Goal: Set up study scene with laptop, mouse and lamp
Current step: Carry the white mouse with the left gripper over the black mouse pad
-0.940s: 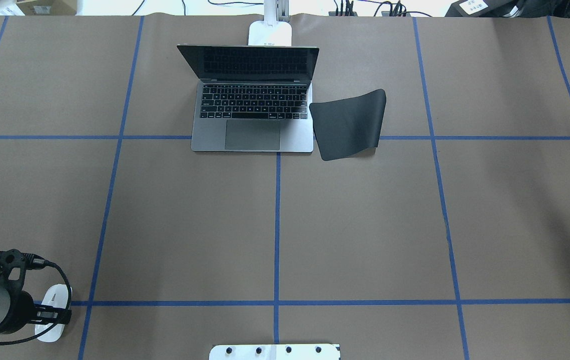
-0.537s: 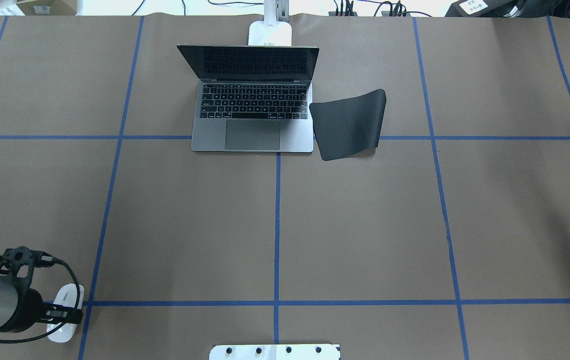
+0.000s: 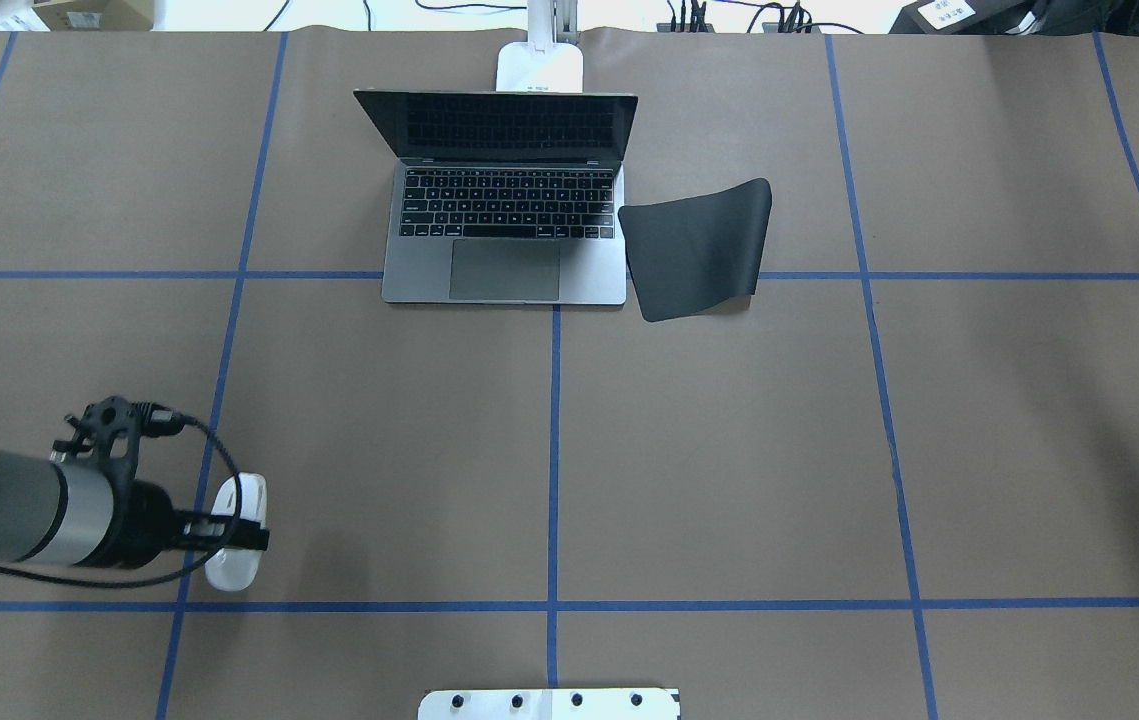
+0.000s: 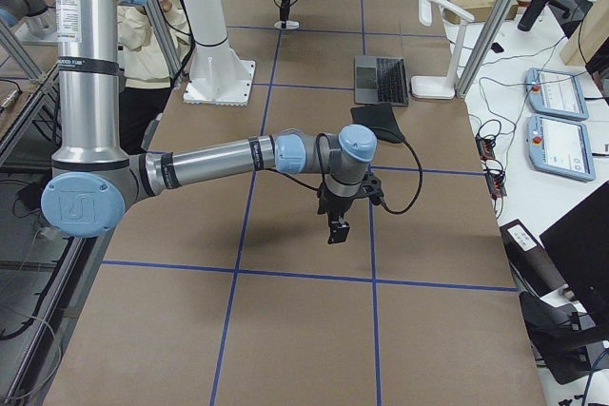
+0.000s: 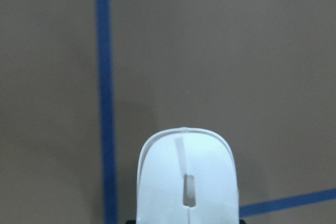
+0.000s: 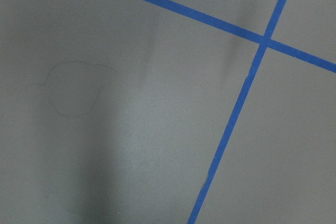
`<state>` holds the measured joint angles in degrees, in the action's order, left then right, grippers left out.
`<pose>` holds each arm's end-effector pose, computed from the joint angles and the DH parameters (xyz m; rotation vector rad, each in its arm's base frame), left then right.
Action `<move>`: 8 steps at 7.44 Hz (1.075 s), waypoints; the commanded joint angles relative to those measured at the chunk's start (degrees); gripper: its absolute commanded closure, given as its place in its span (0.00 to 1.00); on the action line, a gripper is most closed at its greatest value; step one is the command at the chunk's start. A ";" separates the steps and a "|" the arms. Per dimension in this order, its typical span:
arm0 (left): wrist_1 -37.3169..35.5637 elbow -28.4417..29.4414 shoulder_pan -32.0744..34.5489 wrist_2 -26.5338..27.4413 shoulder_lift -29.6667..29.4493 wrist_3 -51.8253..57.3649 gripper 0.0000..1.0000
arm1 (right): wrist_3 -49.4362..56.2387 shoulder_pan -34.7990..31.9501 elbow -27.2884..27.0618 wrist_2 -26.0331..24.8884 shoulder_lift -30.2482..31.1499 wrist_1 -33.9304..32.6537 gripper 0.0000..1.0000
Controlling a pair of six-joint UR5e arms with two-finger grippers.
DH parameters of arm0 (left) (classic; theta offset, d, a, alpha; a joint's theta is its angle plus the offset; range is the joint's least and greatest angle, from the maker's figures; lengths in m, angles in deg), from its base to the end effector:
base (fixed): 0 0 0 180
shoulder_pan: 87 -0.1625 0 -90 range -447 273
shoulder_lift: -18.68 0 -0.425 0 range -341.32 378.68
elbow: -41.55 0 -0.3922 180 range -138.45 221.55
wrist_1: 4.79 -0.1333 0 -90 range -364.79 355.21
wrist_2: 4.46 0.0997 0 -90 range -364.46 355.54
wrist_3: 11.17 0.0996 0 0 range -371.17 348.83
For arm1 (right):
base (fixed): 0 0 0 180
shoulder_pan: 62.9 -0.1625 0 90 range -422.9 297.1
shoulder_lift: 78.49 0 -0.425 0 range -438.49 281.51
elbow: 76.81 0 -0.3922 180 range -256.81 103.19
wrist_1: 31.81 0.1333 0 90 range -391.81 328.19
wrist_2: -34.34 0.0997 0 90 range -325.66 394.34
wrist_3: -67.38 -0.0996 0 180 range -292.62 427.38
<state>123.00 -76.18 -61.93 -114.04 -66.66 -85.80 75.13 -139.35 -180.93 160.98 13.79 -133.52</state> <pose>0.3714 -0.2841 0.3910 0.0735 1.0917 0.0294 -0.0376 -0.4711 0.5864 -0.0303 -0.6424 -0.3597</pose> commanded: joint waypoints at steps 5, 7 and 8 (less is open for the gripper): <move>-26.72 5.47 5.08 3.31 -32.23 -0.60 0.79 | -0.02 -0.54 0.14 -2.09 -0.52 0.28 0.00; -26.46 13.62 4.90 5.42 -40.47 -3.21 0.79 | 0.16 -0.54 -0.38 -4.19 0.17 0.46 0.00; -26.11 17.41 4.81 6.65 -44.26 -4.98 0.79 | 0.50 -0.54 -0.56 -3.86 -0.60 0.37 0.00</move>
<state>96.59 -63.92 -56.98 -108.85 -105.72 -88.56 75.33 -139.89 -181.20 157.58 13.49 -133.13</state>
